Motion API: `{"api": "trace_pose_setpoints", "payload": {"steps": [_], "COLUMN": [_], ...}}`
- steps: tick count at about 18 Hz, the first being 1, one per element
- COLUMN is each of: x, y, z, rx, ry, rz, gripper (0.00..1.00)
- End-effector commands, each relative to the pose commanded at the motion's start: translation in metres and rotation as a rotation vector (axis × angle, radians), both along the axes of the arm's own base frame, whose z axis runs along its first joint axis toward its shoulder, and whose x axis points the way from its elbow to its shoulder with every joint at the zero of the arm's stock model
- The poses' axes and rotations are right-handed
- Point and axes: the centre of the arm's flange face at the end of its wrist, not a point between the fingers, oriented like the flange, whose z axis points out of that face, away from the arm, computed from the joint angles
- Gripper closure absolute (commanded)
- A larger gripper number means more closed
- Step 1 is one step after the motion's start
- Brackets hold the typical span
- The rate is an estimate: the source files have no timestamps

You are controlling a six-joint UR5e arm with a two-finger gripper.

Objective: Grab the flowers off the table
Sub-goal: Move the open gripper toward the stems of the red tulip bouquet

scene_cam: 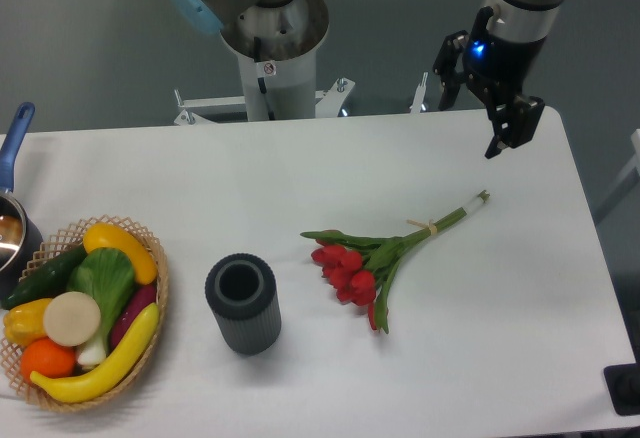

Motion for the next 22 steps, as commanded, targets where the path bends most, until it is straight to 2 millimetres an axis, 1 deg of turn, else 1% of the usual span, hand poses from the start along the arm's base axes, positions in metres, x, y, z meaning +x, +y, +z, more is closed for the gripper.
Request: {"api": "trace_pose_setpoints", "payload": {"steps": [4, 7, 10, 15, 19, 21, 22], "x": [0.001, 0.007, 0.013, 0.022, 0.025, 0.027, 0.027], "y": [-0.001, 0.002, 0.001, 0.0, 0.0, 0.0, 0.0], "z": [-0.001, 0.0, -0.007, -0.014, -0.019, -0.017, -0.019], "rx": [0.003, 0.039, 0.065, 0.152, 0.157, 0.162, 0.164], "ry": [-0.004, -0.016, 0.002, 0.03, 0.028, 0.036, 0.037], "rz": [-0.002, 0.005, 0.008, 0.043, 0.081, 0.092, 0.102], "gripper": [0.0, 0.0, 0.0, 0.0, 0.0, 0.0, 0.0]}}
